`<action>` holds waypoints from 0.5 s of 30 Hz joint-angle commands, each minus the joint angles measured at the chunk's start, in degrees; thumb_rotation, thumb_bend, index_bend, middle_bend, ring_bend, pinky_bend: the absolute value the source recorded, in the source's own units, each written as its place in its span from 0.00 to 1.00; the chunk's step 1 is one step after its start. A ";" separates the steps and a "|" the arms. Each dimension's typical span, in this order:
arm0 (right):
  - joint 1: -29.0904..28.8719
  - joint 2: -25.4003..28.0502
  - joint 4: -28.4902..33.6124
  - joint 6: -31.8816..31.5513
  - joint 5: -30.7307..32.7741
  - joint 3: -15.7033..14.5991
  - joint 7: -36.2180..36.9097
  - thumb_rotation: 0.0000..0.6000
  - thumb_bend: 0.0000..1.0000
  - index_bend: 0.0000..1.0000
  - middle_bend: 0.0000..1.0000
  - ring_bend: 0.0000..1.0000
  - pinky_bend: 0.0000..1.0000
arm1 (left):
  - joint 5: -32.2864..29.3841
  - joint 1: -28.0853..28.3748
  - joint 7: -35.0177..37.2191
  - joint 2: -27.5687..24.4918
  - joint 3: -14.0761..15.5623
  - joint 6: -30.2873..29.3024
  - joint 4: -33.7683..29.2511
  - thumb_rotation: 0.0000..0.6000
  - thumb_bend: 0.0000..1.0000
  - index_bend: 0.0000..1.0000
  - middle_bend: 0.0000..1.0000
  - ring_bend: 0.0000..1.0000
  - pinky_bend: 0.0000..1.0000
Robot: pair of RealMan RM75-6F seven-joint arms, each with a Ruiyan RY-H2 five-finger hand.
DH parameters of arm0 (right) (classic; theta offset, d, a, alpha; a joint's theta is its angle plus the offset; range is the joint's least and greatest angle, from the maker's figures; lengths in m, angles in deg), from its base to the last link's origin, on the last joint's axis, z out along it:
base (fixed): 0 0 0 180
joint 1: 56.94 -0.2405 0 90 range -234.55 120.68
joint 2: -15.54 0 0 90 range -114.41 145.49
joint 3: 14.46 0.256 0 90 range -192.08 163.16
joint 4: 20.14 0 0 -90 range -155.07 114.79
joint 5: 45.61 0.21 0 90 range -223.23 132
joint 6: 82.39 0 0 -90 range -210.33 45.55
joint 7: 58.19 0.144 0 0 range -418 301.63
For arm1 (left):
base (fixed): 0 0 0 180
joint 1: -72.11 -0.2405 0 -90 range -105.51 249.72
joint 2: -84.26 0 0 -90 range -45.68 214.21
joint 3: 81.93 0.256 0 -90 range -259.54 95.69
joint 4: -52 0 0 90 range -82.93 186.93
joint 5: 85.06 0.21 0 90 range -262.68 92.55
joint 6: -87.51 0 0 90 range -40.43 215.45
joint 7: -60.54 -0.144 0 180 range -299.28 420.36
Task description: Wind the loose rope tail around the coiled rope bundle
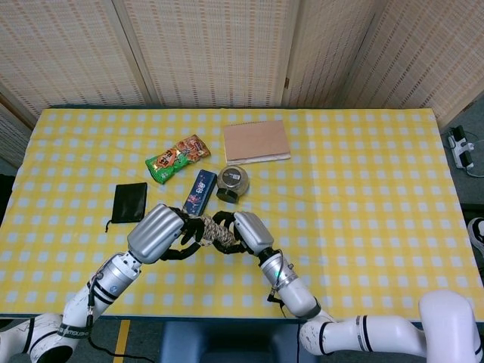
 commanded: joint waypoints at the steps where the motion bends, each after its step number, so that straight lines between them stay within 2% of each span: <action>1: 1.15 -4.09 -3.78 -4.58 0.33 2.91 3.69 1.00 0.44 0.90 0.71 0.78 0.68 | 3.01 -2.19 2.81 -0.86 2.25 -2.46 1.22 1.00 0.54 0.65 0.80 0.77 0.75; 7: 3.16 -4.94 -6.44 -5.48 -1.17 4.54 10.26 1.00 0.44 0.90 0.72 0.79 0.69 | 4.90 -4.90 7.38 -1.07 4.78 -5.12 5.84 1.00 0.54 0.65 0.80 0.77 0.75; 15: 5.52 -2.33 -5.33 -2.96 -4.32 5.95 20.24 1.00 0.44 0.91 0.72 0.79 0.69 | 2.44 -5.80 11.30 0.22 6.80 -2.90 13.44 1.00 0.54 0.65 0.80 0.77 0.75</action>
